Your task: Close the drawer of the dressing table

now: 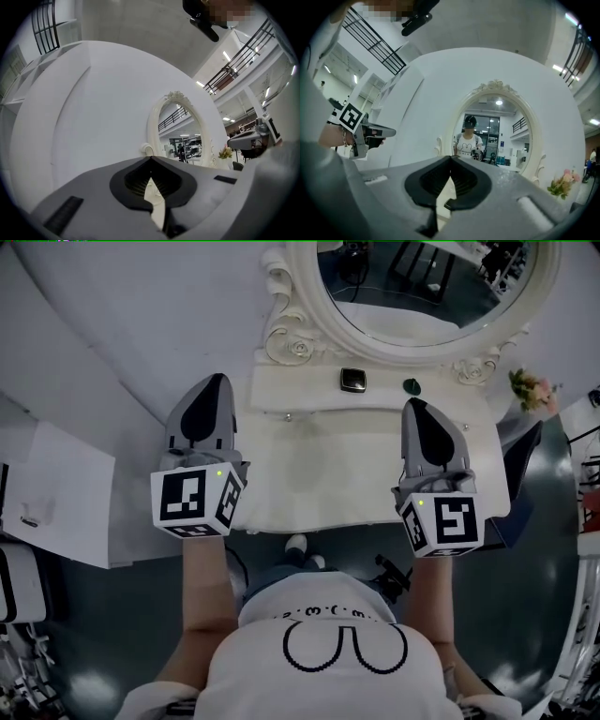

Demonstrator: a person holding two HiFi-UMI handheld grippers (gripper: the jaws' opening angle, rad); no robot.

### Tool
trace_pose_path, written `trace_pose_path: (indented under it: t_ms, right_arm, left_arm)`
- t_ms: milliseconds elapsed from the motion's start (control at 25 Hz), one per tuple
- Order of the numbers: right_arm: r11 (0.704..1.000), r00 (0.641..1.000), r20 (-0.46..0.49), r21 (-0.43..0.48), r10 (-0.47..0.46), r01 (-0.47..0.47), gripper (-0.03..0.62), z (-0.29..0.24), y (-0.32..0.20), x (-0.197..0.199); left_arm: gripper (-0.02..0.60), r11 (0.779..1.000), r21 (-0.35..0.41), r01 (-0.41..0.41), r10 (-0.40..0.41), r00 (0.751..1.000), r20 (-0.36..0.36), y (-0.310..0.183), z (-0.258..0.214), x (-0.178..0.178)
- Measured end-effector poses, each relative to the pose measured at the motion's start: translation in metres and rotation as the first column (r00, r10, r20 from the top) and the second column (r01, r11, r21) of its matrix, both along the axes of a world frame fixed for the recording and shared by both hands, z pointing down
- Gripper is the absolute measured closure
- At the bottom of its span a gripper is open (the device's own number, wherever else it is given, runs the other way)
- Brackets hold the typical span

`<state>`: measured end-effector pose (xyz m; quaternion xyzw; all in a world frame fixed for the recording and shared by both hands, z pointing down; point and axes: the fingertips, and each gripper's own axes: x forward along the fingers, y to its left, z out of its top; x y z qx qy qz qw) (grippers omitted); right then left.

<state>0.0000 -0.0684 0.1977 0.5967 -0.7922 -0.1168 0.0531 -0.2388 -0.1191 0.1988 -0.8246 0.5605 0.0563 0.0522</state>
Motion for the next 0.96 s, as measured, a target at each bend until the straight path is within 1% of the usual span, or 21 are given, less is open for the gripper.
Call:
trace_pose_path:
  t_ms: [120,360,720,960]
  right_arm:
    - [1.0,1.0,0.018,0.0,0.012,-0.012,0.597,0.001,0.0,0.001]
    - [1.0,1.0,0.018,0.002,-0.001,0.001,0.597,-0.001,0.003,-0.008]
    - [1.0,1.0,0.022,-0.002,0.002,-0.002,0.597,0.0,0.012,-0.011]
    - [1.0,1.0,0.025,-0.01,0.0,0.001,0.597,0.004,0.014,-0.013]
  left_arm:
    - [0.583,1.0,0.009,-0.001,0.001,1.0,-0.002,0.003,-0.003,-0.003]
    - [0.583,0.999,0.024,-0.023,0.023,1.0,-0.019,0.008,-0.007,-0.006]
    - [0.583,0.998,0.022,-0.059,0.06,0.998,-0.021,0.015,-0.005,-0.005]
    - [0.583,0.997,0.024,-0.068,0.069,0.997,-0.025,0.016,-0.003,-0.004]
